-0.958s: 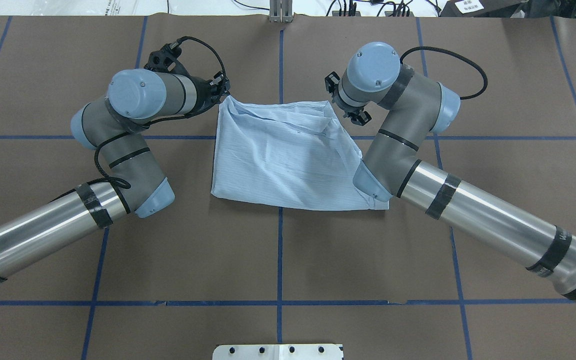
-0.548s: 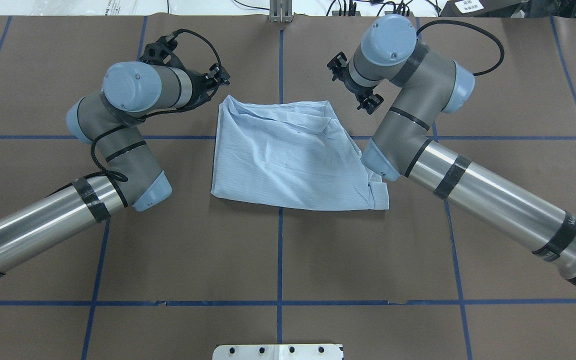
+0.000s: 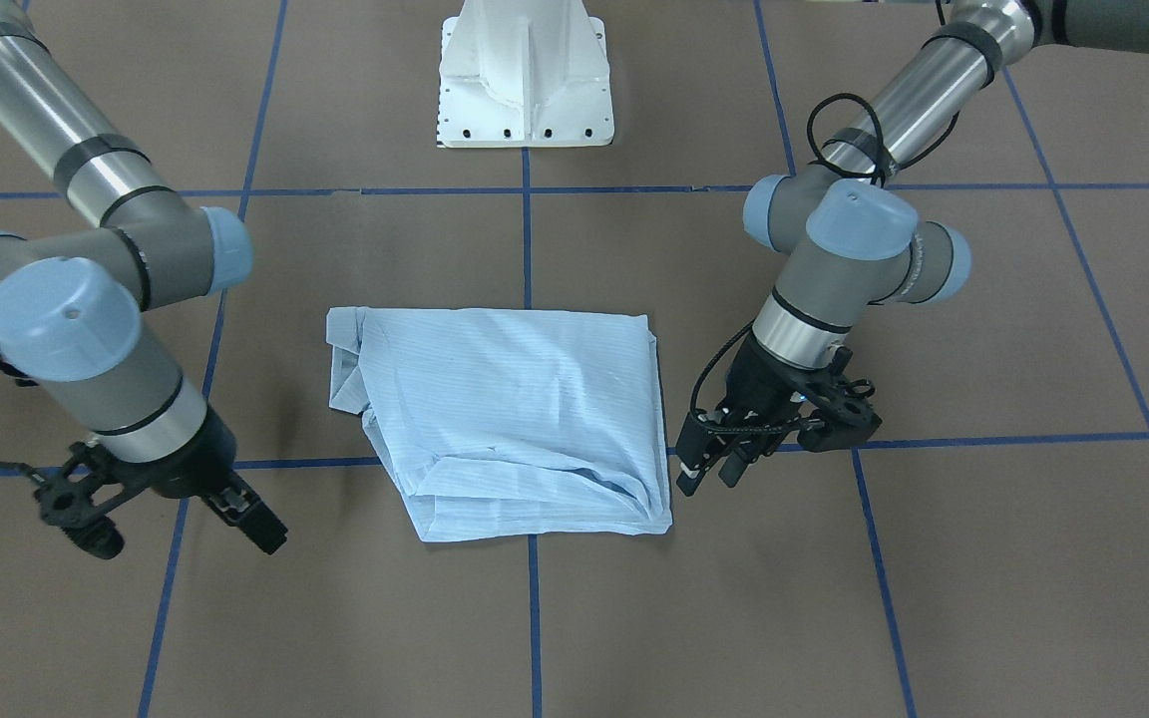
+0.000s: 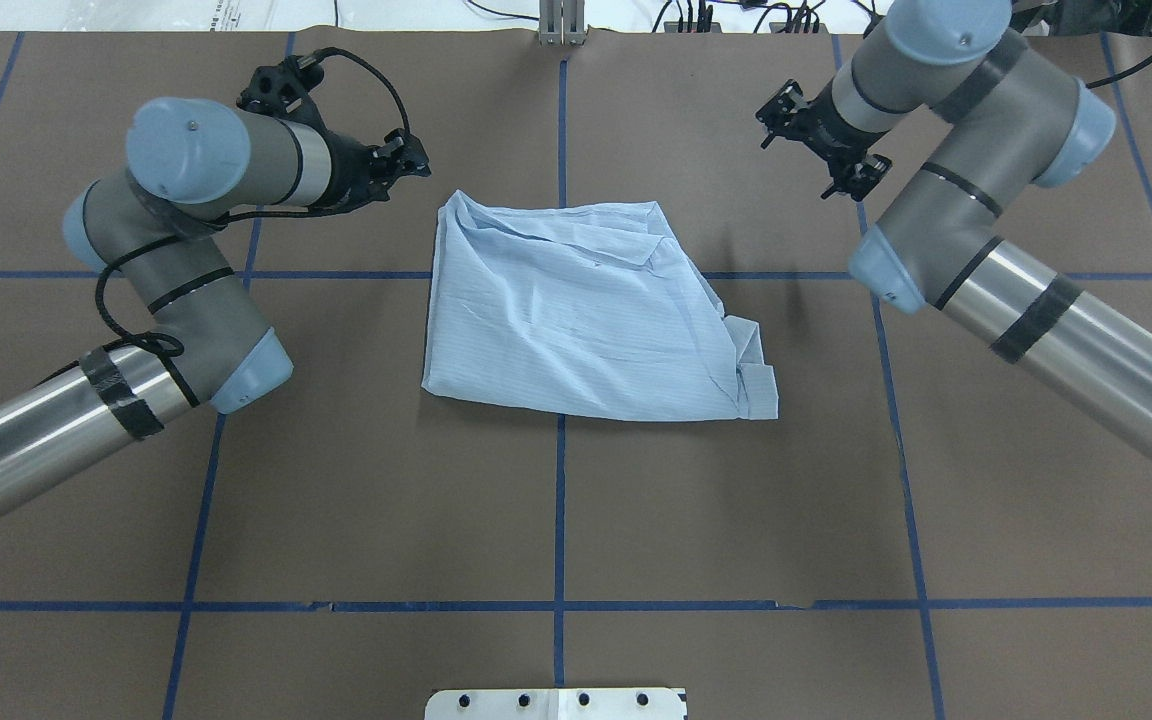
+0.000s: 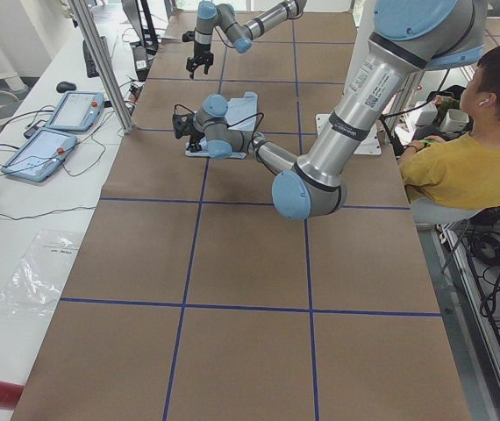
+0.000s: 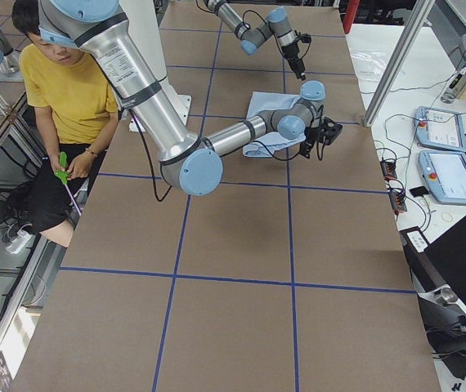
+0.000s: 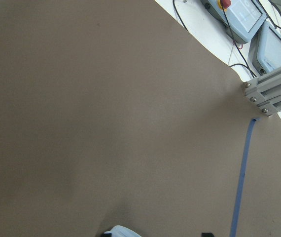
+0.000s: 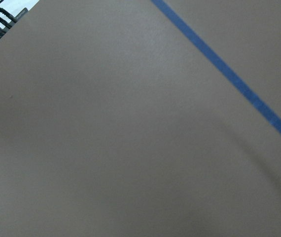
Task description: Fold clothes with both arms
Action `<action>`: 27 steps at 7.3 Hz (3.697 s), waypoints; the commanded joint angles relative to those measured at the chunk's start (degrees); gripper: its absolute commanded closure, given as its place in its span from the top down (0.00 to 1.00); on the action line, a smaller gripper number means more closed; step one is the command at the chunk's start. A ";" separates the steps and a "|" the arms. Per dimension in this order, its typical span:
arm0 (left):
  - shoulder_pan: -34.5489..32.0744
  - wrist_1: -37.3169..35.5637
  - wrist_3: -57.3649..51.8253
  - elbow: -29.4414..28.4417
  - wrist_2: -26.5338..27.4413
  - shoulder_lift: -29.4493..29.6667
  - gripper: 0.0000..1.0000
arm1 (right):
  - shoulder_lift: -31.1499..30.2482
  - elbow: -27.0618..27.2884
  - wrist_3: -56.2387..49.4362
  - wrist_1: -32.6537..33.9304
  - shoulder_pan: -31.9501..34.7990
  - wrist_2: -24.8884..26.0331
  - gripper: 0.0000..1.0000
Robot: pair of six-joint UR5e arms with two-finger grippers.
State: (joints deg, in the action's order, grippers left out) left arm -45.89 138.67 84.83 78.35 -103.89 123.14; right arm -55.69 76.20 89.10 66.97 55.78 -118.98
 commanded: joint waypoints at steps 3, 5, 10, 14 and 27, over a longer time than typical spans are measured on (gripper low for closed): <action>-17.34 -0.59 -34.44 8.66 -18.94 -16.67 0.71 | -11.79 -0.26 -46.81 2.89 16.34 -10.29 1.00; -27.02 -1.29 -57.03 8.40 -22.84 -25.36 1.00 | -15.14 0.26 -64.32 9.55 24.16 -16.62 1.00; -42.34 -29.47 -92.30 13.28 -27.15 -28.73 1.00 | -20.92 4.28 -80.84 20.22 30.08 -16.55 1.00; -42.44 -40.15 -90.56 20.36 -28.03 -29.18 1.00 | -21.22 8.50 -80.93 25.30 25.54 -16.20 1.00; -42.36 -31.18 -90.81 15.07 -33.47 -30.94 1.00 | -25.52 18.28 -82.25 33.67 23.76 -17.60 1.00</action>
State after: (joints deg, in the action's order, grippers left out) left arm -88.20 107.42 -5.86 93.69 -135.50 92.41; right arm -81.08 94.77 6.90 100.67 79.96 -136.60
